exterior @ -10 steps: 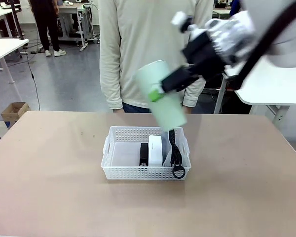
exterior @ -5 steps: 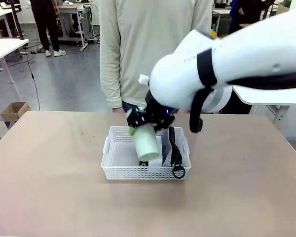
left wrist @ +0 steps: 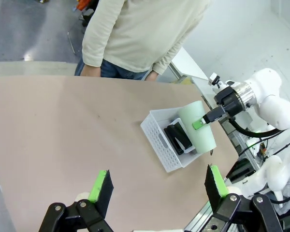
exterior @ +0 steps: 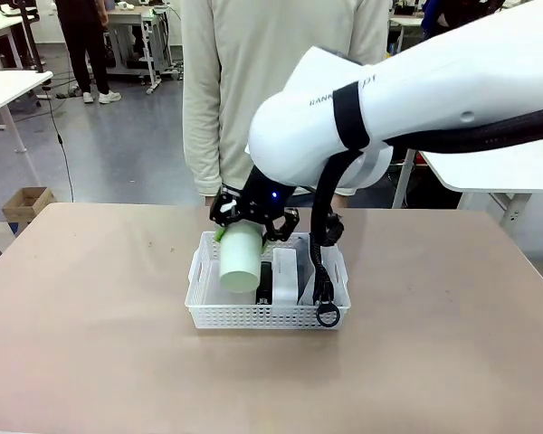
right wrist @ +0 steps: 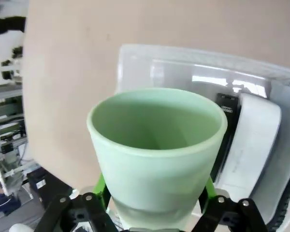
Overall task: Efficiently arrange items inside the basket to fit them all.
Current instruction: Pick up the Reusable plastic cup and place it inside the Organizing basket.
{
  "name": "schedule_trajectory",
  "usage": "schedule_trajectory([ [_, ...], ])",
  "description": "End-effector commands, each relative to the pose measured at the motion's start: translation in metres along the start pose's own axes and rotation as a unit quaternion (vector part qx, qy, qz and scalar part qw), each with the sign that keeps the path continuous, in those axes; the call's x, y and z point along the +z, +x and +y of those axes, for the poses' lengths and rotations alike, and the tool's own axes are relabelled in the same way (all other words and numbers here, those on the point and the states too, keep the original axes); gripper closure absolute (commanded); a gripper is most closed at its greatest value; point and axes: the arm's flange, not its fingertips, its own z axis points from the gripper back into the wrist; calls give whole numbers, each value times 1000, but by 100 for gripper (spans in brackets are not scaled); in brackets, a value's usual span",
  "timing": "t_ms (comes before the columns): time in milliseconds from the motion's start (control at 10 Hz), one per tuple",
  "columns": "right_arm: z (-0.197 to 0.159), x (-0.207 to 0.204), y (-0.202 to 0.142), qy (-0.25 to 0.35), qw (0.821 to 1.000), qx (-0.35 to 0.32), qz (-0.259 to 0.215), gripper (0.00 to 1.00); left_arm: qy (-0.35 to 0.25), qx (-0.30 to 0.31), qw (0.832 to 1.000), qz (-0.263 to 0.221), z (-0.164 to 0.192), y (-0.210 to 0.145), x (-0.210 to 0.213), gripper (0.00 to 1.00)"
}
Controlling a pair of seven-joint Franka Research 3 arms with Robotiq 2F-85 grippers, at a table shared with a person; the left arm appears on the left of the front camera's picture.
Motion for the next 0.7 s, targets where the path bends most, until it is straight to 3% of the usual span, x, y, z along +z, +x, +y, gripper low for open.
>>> schedule_trajectory([
  [0,-23,-6,-7,-25,1000,11,-7,14,-5,-2,1000,-6,-1,0,1,0],
  [100,0,0,0,0,1000,0,0,14,-5,-2,1000,-6,-1,0,1,0],
  [300,7,9,-5,-34,997,-66,-17,14,-5,-2,1000,-6,-1,0,1,0],
  [600,18,-14,14,-36,996,-79,-2,14,-5,-2,1000,-6,-1,0,1,0],
])
